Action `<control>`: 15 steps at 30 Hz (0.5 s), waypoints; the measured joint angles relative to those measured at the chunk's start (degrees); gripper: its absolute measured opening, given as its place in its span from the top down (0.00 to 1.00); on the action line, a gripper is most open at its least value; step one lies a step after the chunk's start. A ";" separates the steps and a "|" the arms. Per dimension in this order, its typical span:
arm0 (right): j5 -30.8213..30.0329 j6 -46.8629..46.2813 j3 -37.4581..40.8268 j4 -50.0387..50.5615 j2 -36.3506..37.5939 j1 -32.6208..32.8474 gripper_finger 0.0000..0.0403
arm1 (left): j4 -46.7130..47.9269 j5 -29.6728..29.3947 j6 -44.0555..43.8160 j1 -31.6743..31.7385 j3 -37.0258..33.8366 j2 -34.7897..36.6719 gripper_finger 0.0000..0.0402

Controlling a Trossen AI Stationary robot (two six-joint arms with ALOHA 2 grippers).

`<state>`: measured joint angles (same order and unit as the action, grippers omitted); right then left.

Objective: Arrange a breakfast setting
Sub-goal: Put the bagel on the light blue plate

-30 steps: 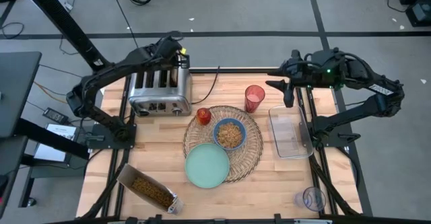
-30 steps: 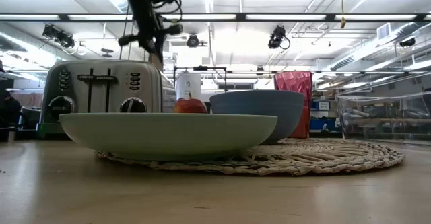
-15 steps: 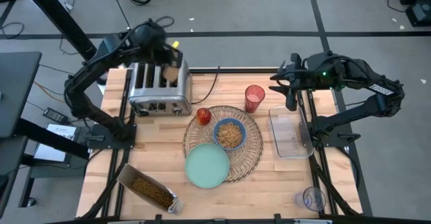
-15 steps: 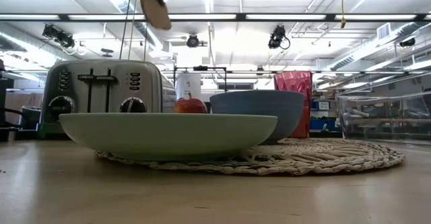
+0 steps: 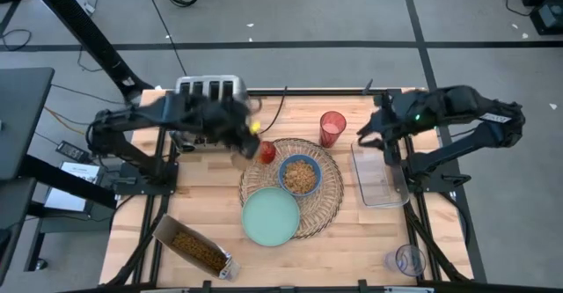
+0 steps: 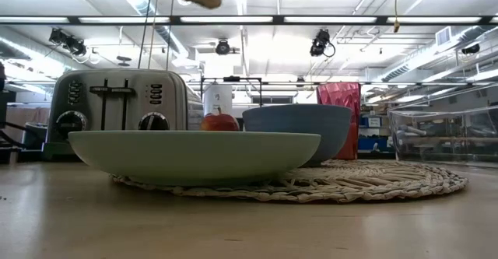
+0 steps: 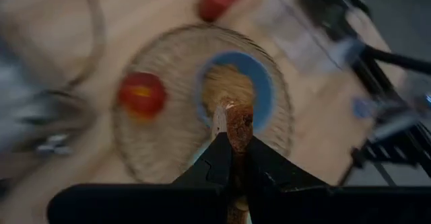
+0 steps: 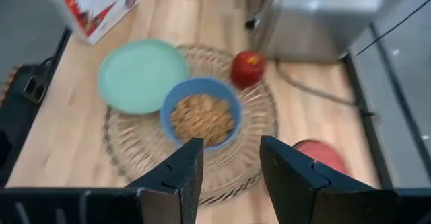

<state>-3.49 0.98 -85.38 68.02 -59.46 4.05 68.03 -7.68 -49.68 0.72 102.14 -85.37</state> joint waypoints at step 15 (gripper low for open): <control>-10.20 -36.86 10.42 -11.46 -5.36 24.17 0.62 | -41.99 -0.74 -11.17 -17.94 -32.11 -0.01 0.93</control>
<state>-13.70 -35.88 -74.96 56.55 -64.82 28.22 26.05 -8.42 -60.85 -17.22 70.03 -85.38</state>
